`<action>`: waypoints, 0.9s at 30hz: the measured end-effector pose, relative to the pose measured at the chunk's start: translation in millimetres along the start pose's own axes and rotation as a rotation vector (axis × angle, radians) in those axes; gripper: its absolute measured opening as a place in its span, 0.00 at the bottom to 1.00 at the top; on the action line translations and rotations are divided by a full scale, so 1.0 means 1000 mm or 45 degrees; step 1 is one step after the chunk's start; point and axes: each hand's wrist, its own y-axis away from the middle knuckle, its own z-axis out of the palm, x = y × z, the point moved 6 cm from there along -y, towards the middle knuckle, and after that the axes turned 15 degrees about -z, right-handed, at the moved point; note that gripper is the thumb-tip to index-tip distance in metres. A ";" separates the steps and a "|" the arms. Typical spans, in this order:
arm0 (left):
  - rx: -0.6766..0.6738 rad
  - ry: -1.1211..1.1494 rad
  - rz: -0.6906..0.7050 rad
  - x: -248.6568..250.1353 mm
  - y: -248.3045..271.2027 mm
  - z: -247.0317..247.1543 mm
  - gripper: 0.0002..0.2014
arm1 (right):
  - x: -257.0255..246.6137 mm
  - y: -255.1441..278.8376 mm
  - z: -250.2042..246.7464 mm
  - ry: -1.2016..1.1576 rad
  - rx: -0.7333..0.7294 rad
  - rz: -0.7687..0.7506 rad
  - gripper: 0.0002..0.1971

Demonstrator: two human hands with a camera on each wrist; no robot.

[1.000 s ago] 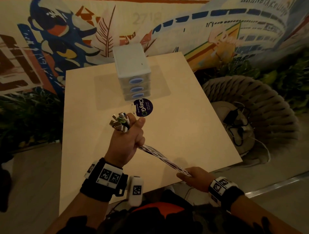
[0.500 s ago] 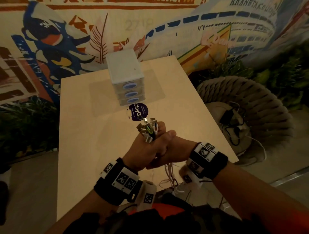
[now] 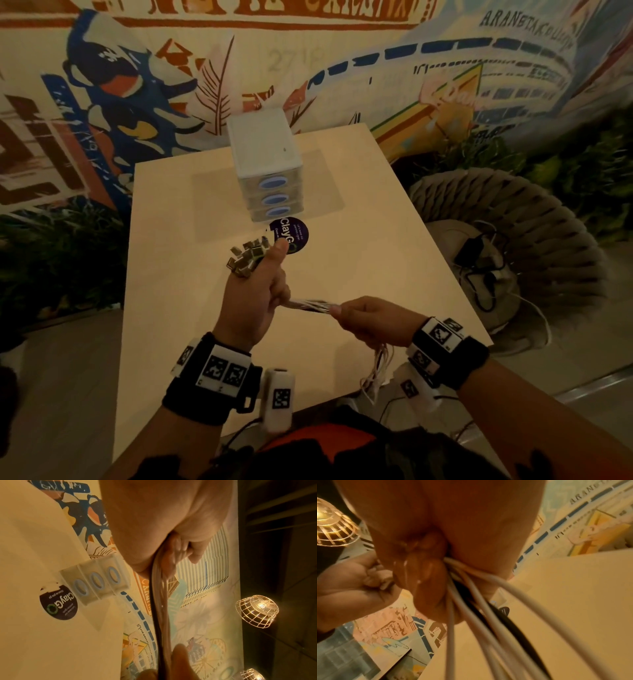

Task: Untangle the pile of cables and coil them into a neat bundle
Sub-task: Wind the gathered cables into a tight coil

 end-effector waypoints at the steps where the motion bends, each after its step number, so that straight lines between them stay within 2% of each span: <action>1: 0.026 -0.075 0.020 0.002 -0.001 -0.002 0.26 | -0.006 -0.001 -0.004 0.081 -0.011 0.000 0.24; 5: 0.096 -0.626 0.223 0.009 0.006 -0.003 0.21 | -0.028 -0.004 -0.014 0.287 -0.065 -0.044 0.18; 7: 0.097 -0.782 0.304 0.009 0.008 0.003 0.17 | -0.032 -0.006 -0.016 0.332 -0.089 -0.023 0.18; 11: 0.033 -0.814 0.333 0.007 0.011 0.016 0.13 | -0.037 -0.011 -0.006 0.209 -0.236 0.049 0.18; 14: -0.037 -0.729 0.328 0.011 0.011 0.022 0.20 | -0.046 -0.025 0.010 0.143 -0.269 0.038 0.17; 17: -0.020 -0.735 0.330 0.021 0.007 0.020 0.22 | -0.047 -0.035 0.018 0.241 -0.281 0.040 0.17; 21: 0.118 -0.699 0.343 0.026 -0.001 0.004 0.14 | -0.038 -0.033 -0.002 0.214 -0.139 0.057 0.20; 23: 0.118 -0.705 0.412 0.022 -0.005 0.001 0.12 | -0.036 -0.033 -0.010 0.386 -0.092 0.048 0.20; 25: 0.065 -0.878 0.538 0.013 -0.010 0.002 0.08 | -0.034 -0.035 -0.013 0.490 -0.068 0.053 0.20; 27: 0.027 -1.066 0.596 0.003 -0.017 0.001 0.07 | -0.032 -0.038 -0.016 0.382 -0.018 0.096 0.20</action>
